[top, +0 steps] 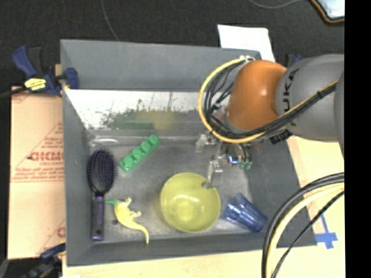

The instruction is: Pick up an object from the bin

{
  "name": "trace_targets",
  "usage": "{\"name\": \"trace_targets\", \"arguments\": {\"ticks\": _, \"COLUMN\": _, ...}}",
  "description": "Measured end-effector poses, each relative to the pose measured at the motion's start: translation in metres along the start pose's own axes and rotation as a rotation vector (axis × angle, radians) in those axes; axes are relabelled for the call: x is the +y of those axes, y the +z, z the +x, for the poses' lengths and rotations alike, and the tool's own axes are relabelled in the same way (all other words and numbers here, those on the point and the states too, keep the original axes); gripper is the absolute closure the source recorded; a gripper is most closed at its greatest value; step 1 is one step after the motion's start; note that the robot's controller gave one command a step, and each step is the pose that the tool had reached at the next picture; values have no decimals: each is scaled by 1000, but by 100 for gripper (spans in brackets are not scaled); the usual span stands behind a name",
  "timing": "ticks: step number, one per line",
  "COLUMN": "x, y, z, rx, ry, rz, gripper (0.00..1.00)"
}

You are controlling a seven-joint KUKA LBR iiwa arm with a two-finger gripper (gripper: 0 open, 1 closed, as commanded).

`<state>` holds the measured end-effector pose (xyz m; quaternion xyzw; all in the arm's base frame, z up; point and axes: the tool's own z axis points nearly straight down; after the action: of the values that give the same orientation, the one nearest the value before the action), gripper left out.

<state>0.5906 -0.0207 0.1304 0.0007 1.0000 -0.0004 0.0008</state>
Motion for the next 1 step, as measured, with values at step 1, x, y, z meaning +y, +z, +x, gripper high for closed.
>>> {"name": "trace_targets", "arguments": {"ticks": 1, "x": 0, "y": 0, "z": 0, "rx": 0, "ry": 0, "rz": 0, "gripper": 0}}
